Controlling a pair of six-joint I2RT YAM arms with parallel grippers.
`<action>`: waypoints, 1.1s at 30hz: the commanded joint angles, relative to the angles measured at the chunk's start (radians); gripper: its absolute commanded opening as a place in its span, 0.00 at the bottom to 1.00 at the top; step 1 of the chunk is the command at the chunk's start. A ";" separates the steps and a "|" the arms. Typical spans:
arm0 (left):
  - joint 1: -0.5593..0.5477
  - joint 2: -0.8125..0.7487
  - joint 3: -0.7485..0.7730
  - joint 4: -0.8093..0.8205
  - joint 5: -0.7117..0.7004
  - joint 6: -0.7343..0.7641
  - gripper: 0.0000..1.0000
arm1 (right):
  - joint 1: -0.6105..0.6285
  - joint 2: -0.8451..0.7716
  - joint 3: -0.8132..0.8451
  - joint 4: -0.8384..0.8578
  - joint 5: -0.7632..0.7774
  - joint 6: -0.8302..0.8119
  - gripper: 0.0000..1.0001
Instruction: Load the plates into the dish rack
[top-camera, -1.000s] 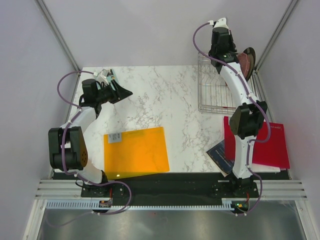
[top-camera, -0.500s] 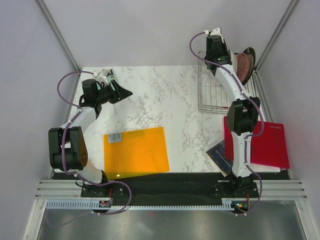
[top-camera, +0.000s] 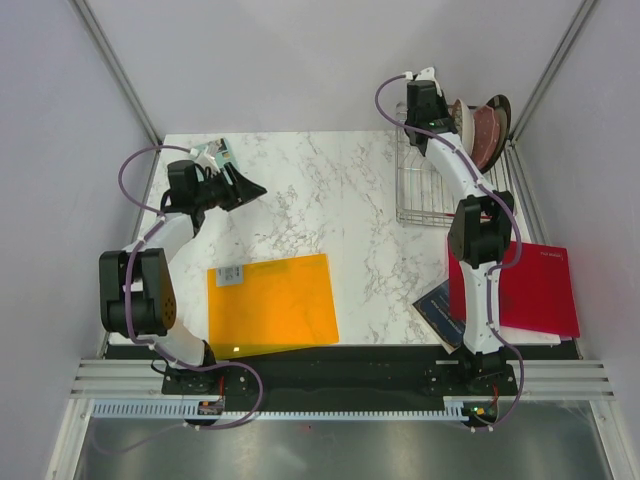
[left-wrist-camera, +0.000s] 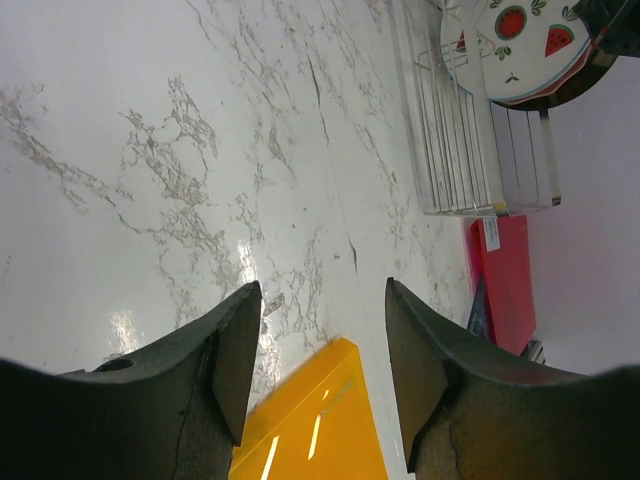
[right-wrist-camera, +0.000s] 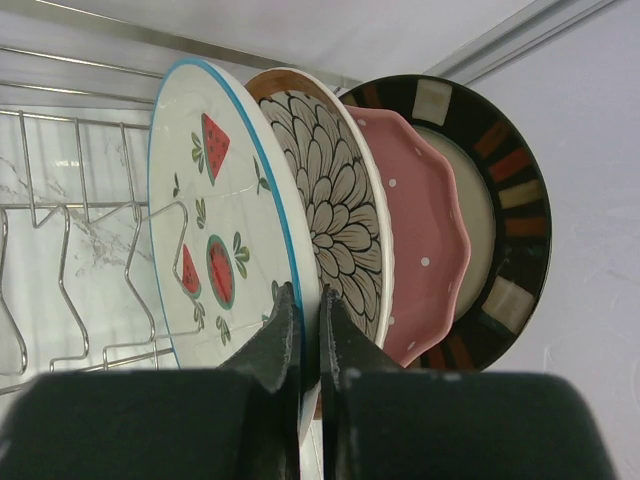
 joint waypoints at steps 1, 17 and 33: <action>-0.008 0.009 0.036 0.004 -0.007 0.001 0.59 | -0.003 -0.025 0.013 0.055 0.062 0.003 0.27; -0.016 -0.066 0.134 -0.074 -0.027 0.122 1.00 | 0.092 -0.388 -0.093 0.055 -0.240 -0.016 0.93; -0.148 -0.210 0.447 -0.401 -0.201 0.571 1.00 | 0.078 -0.900 -0.625 -0.046 -0.162 0.192 0.98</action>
